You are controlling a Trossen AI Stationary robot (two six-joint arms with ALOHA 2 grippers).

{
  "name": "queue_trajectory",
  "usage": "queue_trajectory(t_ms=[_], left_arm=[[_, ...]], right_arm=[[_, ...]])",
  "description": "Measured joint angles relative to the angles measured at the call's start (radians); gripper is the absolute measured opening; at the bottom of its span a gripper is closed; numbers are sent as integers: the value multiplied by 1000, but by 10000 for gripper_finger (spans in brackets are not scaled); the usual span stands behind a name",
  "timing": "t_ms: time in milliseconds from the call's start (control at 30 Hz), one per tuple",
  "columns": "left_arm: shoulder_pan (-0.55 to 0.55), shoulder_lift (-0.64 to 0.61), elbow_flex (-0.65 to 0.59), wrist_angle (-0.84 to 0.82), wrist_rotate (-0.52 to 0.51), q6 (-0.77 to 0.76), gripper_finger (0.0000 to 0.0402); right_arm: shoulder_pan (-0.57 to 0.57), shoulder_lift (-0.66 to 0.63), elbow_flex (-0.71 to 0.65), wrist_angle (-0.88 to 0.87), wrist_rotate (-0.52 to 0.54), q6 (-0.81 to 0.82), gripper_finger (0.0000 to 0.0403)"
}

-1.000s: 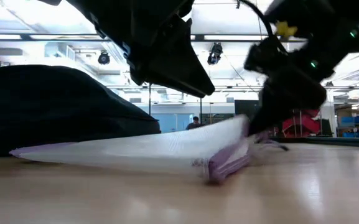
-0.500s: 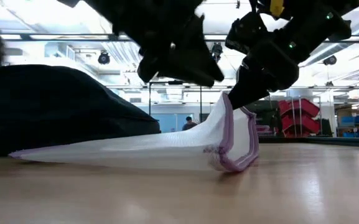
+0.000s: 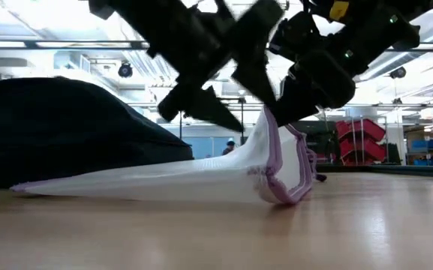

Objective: Unpack backpack
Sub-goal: Remove the items from the transparent zip bag

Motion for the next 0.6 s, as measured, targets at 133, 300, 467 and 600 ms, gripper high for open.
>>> queue_trajectory(t_ms=[133,300,467,600], left_arm=[[0,0,1,-85,-62,-69,273],[3,0,2,-164,-64,-138,245],[7,0,-5,-175,-64,-153,210],[7,0,-6,-80,-64,-83,189]], right_arm=[[0,0,0,9,0,-2,0],[0,0,0,27,-2,-3,0],[0,0,0,37,-9,-3,0],[-1,21,1,16,-15,-6,0]])
